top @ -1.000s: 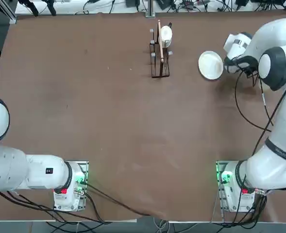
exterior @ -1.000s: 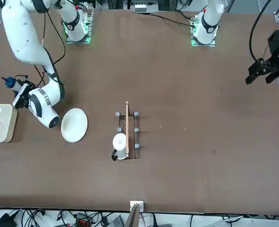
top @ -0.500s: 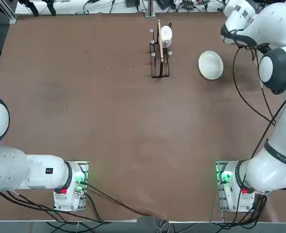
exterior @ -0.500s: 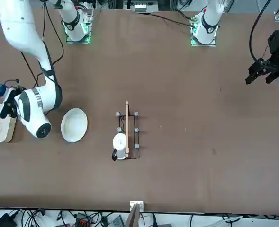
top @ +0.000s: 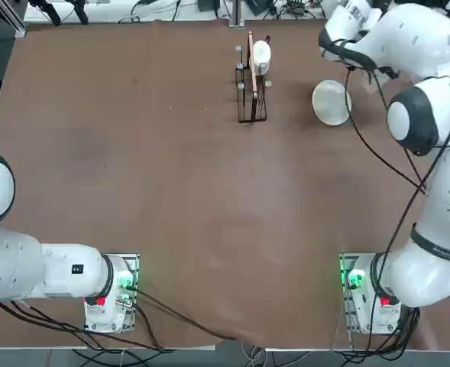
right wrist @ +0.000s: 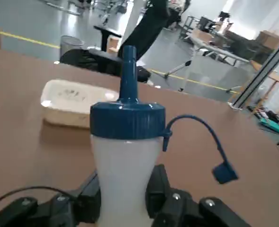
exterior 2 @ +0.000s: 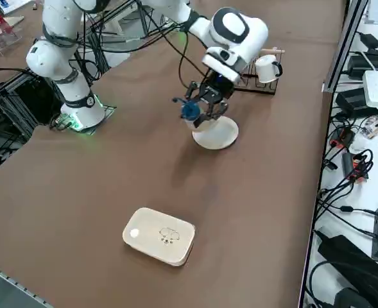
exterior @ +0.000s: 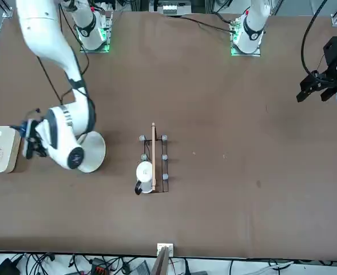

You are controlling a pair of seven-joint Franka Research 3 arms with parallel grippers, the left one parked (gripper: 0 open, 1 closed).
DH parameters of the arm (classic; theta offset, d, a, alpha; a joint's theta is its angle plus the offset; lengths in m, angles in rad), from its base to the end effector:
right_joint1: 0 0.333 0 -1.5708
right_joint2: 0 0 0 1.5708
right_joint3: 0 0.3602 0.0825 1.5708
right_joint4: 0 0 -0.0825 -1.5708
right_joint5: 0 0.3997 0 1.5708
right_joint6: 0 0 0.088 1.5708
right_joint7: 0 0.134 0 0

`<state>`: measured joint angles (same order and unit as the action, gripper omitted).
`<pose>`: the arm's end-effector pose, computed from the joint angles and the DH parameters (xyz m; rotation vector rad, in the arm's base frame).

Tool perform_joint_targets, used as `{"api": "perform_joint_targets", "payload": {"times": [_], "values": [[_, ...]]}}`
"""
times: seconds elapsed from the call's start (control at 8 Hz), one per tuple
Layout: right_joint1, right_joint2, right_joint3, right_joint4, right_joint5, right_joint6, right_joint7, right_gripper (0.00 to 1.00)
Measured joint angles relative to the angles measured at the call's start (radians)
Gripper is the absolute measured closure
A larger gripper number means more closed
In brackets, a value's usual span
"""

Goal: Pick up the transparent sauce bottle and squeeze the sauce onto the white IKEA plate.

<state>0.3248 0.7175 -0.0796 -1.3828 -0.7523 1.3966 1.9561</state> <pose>0.6890 0.0807 0.3010 1.5144 -1.5000 0.4963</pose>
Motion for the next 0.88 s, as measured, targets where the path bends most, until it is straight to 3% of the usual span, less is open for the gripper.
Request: {"api": "perform_joint_targets", "payload": {"times": [0.25, 0.5, 0.88], "values": [[0.024, 0.026, 0.087, 0.052, 0.036, 0.055, -0.039, 0.57], [0.031, 0.027, 0.143, 0.058, 0.13, 0.093, -0.053, 0.57], [0.025, 0.026, 0.151, 0.063, 0.385, 0.097, -0.072, 0.57]]}}
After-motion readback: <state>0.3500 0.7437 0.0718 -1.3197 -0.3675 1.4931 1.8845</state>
